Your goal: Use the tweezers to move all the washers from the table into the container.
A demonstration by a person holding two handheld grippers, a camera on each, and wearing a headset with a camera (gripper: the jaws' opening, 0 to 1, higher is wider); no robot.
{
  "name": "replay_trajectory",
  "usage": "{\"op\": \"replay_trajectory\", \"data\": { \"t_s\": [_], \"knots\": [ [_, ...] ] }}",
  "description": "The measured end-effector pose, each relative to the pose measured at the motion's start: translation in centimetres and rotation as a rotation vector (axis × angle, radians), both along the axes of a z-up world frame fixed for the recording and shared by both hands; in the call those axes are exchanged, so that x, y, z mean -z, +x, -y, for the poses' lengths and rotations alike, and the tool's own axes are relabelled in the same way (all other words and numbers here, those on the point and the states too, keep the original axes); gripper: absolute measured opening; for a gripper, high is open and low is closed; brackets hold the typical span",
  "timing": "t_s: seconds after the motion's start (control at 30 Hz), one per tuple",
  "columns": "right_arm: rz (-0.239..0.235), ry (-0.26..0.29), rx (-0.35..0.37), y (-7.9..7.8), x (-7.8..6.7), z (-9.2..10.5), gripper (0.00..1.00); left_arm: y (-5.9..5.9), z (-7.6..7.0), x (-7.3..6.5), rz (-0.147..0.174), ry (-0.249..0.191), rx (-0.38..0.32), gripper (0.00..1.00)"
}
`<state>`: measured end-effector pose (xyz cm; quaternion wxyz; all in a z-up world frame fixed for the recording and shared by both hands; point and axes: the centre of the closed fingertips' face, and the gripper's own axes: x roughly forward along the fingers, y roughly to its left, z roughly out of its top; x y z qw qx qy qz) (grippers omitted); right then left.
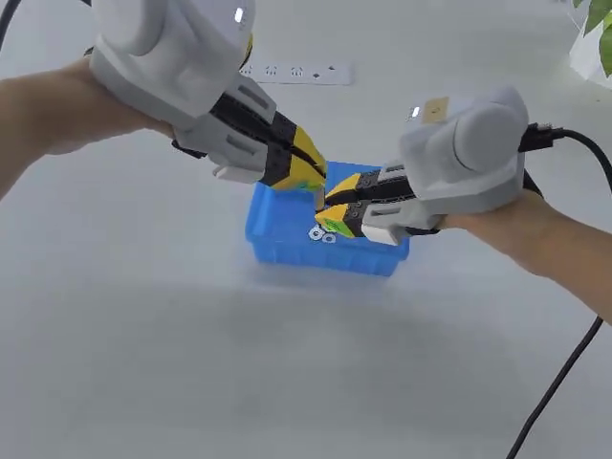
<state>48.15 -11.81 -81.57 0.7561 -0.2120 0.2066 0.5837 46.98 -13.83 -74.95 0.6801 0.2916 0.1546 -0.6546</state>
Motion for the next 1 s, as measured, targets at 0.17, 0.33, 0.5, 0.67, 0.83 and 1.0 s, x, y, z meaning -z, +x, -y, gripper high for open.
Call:
{"op": "replay_trajectory", "data": {
  "t_s": [0.17,0.33,0.5,0.67,0.83,1.0],
  "knots": [
    [0.057,0.046,0.018,-0.3,-2.7,0.6,0.11,-0.7,0.1,-2.3,0.04,-0.029,0.001,0.05],
    [0.088,0.069,0.038,-1.5,-4.7,1.7,0.09,-2.0,0.1,-4.0,0.076,-0.037,0.008,0.05],
    [0.098,0.058,0.032,-3.6,-5.5,2.6,0.08,-4.3,0.3,-4.7,0.088,-0.052,0.019,0.05],
    [0.087,0.011,0.009,-6.0,-4.7,3.4,0.08,-6.7,0.6,-3.8,0.061,-0.074,0.013,0.05],
    [0.068,-0.042,-0.024,-8.2,-3.3,3.7,0.07,-8.7,0.7,-2.6,0.026,-0.1,0.0,0.05],
    [0.046,-0.105,-0.012,-9.0,-1.1,4.3,0.07,-9.3,0.4,0.3,-0.003,-0.105,-0.058,0.05]
  ]
}}
